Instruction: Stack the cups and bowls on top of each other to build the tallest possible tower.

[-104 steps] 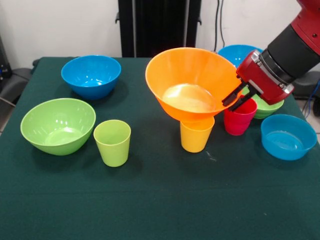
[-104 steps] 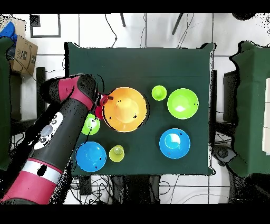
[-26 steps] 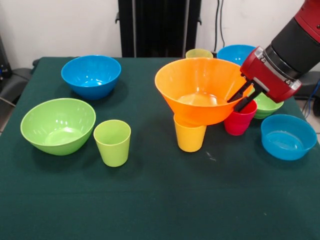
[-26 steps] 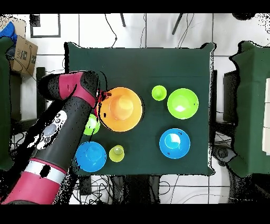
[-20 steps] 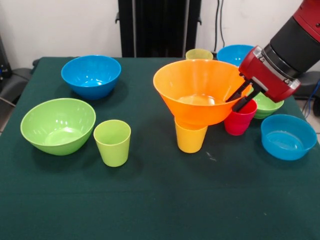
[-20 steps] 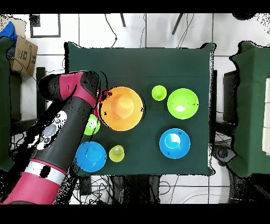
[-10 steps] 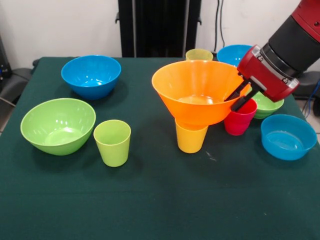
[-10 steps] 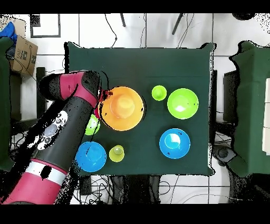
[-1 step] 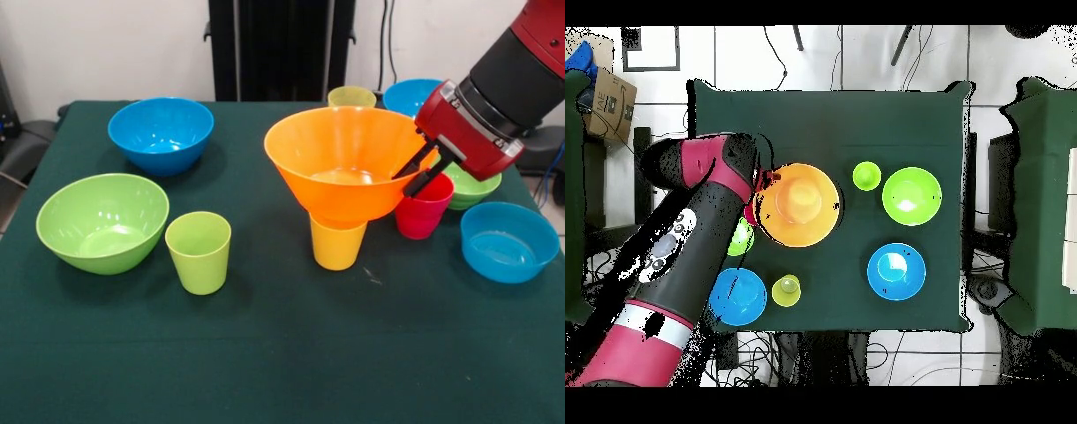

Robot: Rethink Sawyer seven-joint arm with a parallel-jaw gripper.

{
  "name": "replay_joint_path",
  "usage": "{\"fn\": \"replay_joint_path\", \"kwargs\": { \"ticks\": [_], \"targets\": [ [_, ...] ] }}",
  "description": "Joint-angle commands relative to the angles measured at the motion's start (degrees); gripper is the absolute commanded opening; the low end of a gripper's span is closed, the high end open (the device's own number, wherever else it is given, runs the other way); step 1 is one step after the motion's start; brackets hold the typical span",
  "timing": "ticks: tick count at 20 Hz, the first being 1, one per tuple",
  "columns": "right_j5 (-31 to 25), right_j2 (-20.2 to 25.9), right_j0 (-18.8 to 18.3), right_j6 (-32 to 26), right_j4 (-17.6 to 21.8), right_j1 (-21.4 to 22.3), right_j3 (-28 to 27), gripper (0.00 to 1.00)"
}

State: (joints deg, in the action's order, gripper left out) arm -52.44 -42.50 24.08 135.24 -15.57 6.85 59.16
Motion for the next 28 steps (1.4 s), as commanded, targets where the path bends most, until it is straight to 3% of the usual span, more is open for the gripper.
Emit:
{"fn": "replay_joint_path", "kwargs": {
  "ticks": [1, 11, 28],
  "targets": [
    [0.1, 3.9, -0.7, 2.6, 5.2, -2.3, 2.2, 0.00],
    [2.0, 3.7, -0.3, 4.9, 6.1, -4.7, 1.8, 0.00],
    [2.5, 5.0, -0.5, 5.3, 4.7, -4.1, 2.7, 0.00]
  ]
}}
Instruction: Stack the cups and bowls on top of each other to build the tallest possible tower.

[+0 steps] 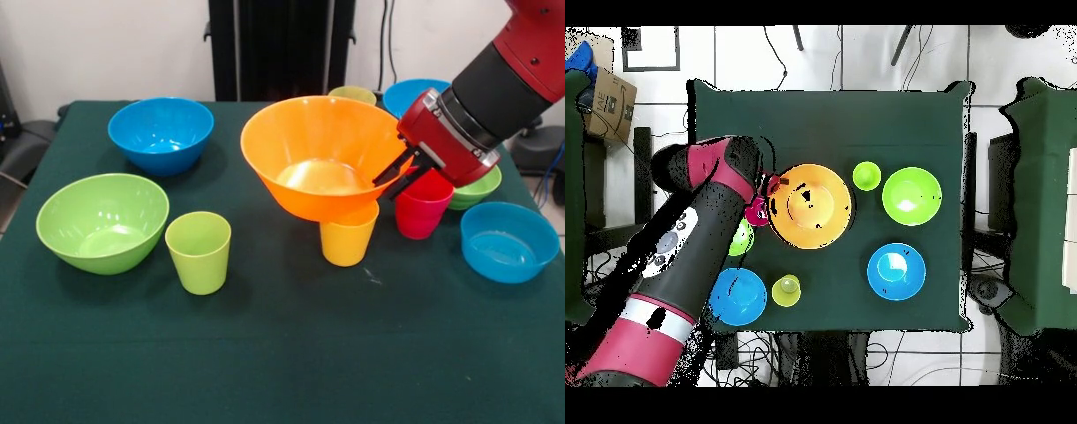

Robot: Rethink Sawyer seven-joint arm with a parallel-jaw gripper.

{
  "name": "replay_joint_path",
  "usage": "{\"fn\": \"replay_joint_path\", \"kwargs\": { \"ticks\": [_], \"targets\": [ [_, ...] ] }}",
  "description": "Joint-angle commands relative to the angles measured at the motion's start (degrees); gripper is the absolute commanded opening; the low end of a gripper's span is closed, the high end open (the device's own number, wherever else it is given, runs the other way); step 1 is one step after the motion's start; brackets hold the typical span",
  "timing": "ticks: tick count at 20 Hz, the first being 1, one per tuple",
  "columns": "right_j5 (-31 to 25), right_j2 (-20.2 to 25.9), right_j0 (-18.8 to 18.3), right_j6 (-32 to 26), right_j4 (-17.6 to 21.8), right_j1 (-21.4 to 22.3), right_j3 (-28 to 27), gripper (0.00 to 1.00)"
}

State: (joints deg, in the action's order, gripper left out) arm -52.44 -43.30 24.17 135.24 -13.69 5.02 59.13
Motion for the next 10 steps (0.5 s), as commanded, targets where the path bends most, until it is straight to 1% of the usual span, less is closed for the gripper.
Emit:
{"fn": "replay_joint_path", "kwargs": {
  "ticks": [1, 7, 10],
  "targets": [
    [2.4, 5.9, -0.7, 5.2, 2.7, -2.1, 2.7, 0.00],
    [1.3, 6.9, -0.9, 4.7, 1.8, -1.0, 3.0, 0.00],
    [-0.1, 7.5, -1.2, 3.7, 1.3, 0.3, 3.2, 0.00]
  ]
}}
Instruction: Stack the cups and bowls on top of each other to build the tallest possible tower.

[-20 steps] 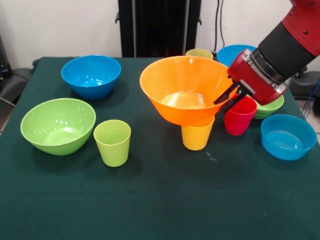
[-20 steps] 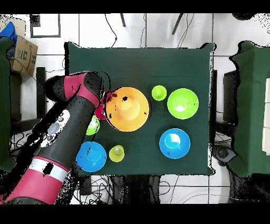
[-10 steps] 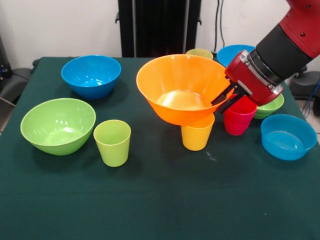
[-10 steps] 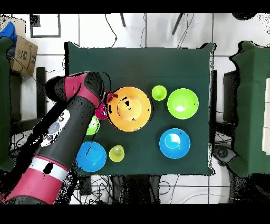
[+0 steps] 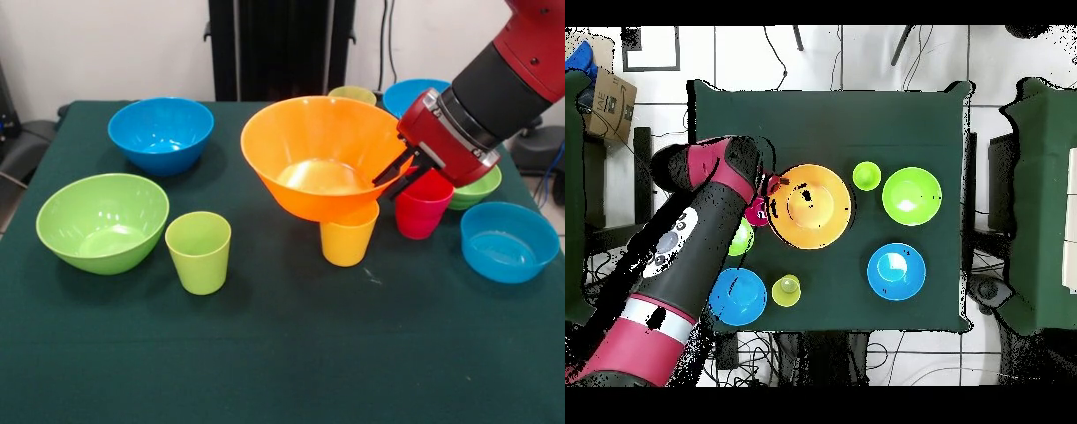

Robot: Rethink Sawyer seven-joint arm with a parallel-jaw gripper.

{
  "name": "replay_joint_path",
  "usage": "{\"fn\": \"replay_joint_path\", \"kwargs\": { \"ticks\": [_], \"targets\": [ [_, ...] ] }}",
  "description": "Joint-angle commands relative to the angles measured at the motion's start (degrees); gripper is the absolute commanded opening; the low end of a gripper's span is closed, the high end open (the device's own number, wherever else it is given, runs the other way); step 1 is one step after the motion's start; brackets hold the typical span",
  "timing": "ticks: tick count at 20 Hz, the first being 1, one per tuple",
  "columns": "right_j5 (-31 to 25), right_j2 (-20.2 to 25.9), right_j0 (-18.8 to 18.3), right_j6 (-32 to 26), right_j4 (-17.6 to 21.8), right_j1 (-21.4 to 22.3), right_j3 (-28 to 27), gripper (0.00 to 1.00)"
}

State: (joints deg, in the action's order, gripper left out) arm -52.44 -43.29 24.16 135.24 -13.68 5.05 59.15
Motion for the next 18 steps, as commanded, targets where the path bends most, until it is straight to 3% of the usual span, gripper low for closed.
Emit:
{"fn": "replay_joint_path", "kwargs": {
  "ticks": [1, 10, 18],
  "targets": [
    [-0.6, 7.7, -1.3, 3.5, 1.2, 0.6, 3.2, 0.00],
    [-7.4, 9.6, -1.9, 2.3, -1.1, 4.4, 1.7, 0.00],
    [-7.8, 11.8, -2.0, 2.7, -1.6, 6.0, 2.3, 0.00]
  ]
}}
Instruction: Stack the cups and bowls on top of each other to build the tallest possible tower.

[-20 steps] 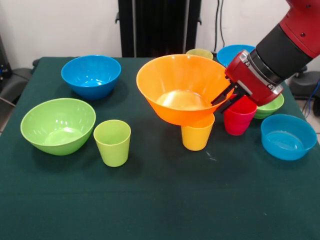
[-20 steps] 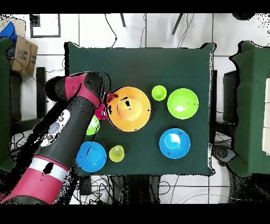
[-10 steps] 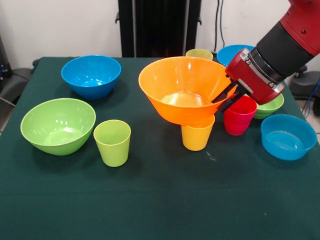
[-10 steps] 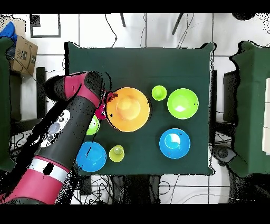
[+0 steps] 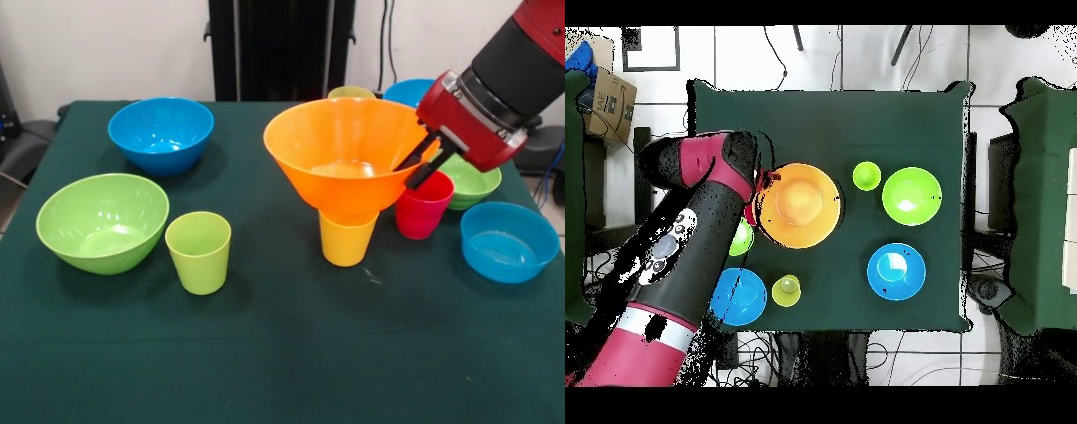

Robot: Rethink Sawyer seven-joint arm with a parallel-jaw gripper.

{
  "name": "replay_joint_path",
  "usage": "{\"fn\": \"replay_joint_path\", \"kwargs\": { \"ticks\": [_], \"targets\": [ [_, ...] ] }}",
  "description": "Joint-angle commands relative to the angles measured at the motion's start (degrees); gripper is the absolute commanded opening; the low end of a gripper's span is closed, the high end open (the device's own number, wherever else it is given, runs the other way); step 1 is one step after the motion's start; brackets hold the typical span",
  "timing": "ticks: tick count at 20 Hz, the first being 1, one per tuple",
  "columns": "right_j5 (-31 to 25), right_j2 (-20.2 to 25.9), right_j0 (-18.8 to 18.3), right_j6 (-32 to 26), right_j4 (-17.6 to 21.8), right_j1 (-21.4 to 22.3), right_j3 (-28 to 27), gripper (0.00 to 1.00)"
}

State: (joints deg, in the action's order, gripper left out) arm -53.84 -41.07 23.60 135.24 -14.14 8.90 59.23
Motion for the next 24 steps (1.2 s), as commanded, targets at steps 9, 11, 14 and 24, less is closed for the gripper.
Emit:
{"fn": "replay_joint_path", "kwargs": {
  "ticks": [9, 11, 14, 24],
  "targets": [
    [-3.5, 9.9, -1.6, 1.6, 1.3, 1.2, 2.6, 0.00],
    [-3.1, 9.8, -1.5, 1.9, 1.5, 0.8, 2.6, 0.00],
    [-2.3, 9.5, -1.3, 2.2, 2.0, 0.1, 2.6, 0.00],
    [-2.4, 7.4, -0.4, 1.1, 4.9, -1.8, 2.8, 0.00]
  ]
}}
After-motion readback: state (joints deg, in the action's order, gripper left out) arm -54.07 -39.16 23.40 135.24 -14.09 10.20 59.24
